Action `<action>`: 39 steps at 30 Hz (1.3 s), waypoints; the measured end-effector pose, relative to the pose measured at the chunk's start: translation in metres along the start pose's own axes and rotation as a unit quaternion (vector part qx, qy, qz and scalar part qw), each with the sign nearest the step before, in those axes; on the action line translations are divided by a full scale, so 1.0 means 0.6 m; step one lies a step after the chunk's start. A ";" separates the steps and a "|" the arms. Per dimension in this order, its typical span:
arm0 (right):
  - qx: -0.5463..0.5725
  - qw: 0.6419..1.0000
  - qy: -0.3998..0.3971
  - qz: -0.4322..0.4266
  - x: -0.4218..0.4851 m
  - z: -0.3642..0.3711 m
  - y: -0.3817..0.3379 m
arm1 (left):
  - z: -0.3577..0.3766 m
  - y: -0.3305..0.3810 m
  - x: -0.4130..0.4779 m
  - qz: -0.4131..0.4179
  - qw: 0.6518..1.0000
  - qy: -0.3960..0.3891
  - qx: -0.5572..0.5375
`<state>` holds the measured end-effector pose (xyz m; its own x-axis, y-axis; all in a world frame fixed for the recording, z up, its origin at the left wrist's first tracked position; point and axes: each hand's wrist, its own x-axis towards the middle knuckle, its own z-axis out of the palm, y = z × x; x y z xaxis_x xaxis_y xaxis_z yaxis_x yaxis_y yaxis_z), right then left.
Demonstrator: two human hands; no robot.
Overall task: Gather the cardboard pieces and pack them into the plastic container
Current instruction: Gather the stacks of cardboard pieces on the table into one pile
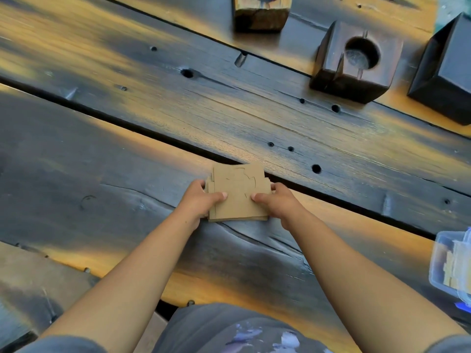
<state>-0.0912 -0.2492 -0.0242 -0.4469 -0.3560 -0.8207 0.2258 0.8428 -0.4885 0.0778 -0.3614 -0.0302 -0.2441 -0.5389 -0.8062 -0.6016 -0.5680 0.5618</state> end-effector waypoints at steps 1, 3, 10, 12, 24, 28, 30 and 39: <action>-0.005 1.000 0.003 0.007 -0.006 0.002 0.003 | 0.002 0.001 -0.002 -0.020 1.000 -0.014 -0.007; -0.008 1.000 0.003 0.024 -0.021 0.002 0.013 | 0.003 -0.005 -0.009 -0.040 0.998 -0.038 0.008; 0.020 0.998 0.056 -0.007 -0.097 -0.027 0.079 | 0.025 -0.040 -0.071 -0.007 0.996 -0.089 -0.005; 0.032 0.997 0.068 -0.021 -0.119 -0.037 0.098 | 0.032 -0.048 -0.096 0.022 0.996 -0.090 0.004; 0.105 0.983 0.112 -0.105 -0.253 -0.186 0.260 | 0.206 -0.075 -0.270 0.150 0.985 -0.077 0.035; 0.124 0.976 0.144 -0.108 -0.285 -0.294 0.370 | 0.350 -0.104 -0.346 0.164 0.981 -0.088 0.048; 0.126 0.975 0.154 -0.103 -0.298 -0.344 0.425 | 0.416 -0.128 -0.379 0.169 0.979 -0.094 0.056; 0.141 0.968 0.191 -0.078 -0.384 -0.512 0.626 | 0.637 -0.198 -0.514 0.177 0.966 -0.115 0.149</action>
<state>-0.1694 0.2731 0.0724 -0.7694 -0.2498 -0.5879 0.3337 0.6276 -0.7034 -0.0663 0.1103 0.0805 -0.6172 -0.4943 -0.6122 -0.6328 -0.1505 0.7595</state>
